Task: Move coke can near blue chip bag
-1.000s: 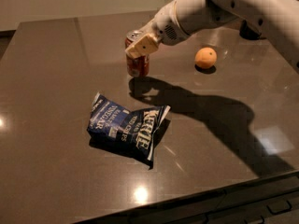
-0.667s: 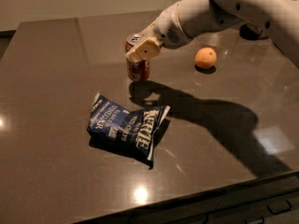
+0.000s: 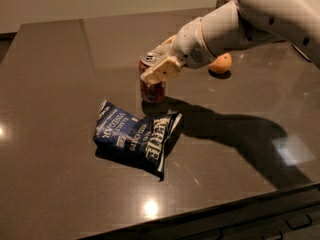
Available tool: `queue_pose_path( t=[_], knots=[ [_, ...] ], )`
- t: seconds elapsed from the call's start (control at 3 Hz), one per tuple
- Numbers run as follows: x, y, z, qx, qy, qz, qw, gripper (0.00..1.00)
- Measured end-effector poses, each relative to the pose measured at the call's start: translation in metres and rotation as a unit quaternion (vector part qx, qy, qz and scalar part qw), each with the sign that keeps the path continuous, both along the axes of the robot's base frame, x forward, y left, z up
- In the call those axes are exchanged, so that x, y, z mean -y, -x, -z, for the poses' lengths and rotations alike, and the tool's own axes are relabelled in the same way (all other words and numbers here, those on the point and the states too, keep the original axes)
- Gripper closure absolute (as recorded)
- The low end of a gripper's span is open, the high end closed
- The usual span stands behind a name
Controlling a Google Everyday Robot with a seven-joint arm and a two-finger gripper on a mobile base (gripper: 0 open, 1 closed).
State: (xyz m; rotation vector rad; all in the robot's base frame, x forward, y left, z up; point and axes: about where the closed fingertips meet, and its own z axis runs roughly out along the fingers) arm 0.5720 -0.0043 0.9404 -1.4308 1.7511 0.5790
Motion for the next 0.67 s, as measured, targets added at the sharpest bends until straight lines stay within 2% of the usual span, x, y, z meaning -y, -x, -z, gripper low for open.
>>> queue_pose_path(
  t=[0.67],
  knots=[
    [0.015,0.030,0.016,-0.007,0.008,-0.041,0.9991,0.29]
  ],
)
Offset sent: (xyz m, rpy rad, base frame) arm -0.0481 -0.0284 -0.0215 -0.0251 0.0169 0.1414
